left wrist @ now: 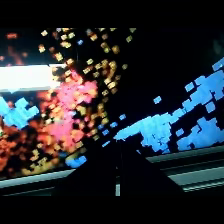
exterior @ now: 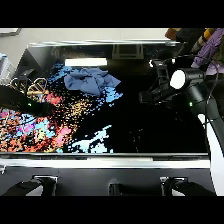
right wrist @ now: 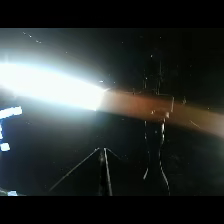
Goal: Fold the clothes and pants, and hang the long-sleeved shirts on hangers.
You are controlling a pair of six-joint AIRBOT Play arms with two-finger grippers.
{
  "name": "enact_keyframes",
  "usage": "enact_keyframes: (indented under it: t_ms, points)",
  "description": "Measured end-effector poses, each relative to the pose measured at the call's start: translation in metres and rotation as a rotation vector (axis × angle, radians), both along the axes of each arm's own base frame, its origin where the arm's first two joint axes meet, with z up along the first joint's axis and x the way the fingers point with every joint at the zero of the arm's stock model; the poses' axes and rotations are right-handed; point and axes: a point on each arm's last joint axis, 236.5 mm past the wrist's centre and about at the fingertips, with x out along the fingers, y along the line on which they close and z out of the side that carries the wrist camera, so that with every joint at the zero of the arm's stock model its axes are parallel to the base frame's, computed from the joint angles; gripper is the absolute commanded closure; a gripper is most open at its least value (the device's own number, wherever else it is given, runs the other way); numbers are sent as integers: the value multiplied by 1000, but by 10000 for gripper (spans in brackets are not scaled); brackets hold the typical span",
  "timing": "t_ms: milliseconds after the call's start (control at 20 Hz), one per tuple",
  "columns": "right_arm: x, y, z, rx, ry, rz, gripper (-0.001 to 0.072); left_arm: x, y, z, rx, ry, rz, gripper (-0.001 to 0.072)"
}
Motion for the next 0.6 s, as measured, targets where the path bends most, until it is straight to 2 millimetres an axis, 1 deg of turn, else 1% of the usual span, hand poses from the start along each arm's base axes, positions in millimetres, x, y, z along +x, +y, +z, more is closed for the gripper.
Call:
enact_keyframes:
  t_ms: [50, 100, 150, 250, 300, 400, 450, 500, 600]
  points:
    - [0, 0, 0, 0, 0, 0, 680, 0, 0, 0, 0, 0, 0, 474]
    - [0, 0, 0, 0, 0, 0, 680, 2, 0, 0, 0, -9, 2, 39]
    - [0, 0, 0, 0, 0, 0, 680, 6, 0, 1, -1, -24, 8, -13]
    - [0, 0, 0, 0, 0, 0, 680, 19, -1, 5, -13, -72, 47, -13]
    - [0, 0, 0, 0, 0, 0, 680, 31, -5, 7, -31, -113, 67, -13]
    - [0, 0, 0, 0, 0, 0, 680, 62, -20, 10, -80, -198, 90, -13]
    - [0, 0, 0, 1, 1, 0, 680, 79, -30, 7, -103, -229, 97, -13]
    - [-2, 0, -1, 0, 7, 1, 680, 96, -42, 2, -119, -247, 93, -13]
    - [-3, 0, -1, -2, 13, 2, 680, 133, -64, -17, -133, -273, 82, -13]
